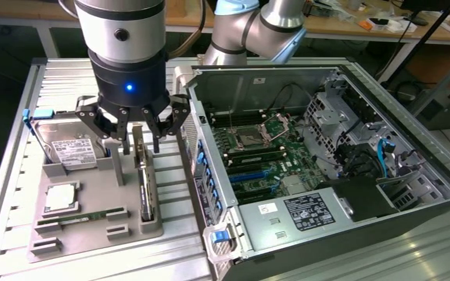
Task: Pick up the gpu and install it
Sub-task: 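Pick up the gpu and move the gpu toward the slot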
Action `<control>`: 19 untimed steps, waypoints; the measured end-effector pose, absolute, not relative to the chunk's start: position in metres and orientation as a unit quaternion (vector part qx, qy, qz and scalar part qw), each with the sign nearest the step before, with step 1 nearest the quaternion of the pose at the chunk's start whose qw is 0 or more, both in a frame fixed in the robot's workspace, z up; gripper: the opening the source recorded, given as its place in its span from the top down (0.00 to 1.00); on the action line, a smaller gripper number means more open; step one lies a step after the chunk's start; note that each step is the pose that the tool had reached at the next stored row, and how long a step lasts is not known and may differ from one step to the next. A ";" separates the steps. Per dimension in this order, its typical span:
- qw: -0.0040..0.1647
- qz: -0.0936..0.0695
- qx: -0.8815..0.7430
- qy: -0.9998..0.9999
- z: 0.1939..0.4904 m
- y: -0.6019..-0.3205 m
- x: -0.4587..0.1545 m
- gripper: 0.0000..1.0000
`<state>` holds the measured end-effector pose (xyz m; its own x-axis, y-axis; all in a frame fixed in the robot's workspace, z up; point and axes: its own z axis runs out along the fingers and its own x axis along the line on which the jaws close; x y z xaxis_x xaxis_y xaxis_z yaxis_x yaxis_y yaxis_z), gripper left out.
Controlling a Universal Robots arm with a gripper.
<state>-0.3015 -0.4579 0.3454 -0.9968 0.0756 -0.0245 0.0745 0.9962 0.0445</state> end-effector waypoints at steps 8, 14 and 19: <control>0.013 0.022 0.038 0.999 0.343 -0.458 -0.302 0.52; 0.013 0.022 0.038 0.999 0.341 -0.458 -0.302 0.52; 0.013 0.022 0.038 0.999 0.338 -0.458 -0.302 0.52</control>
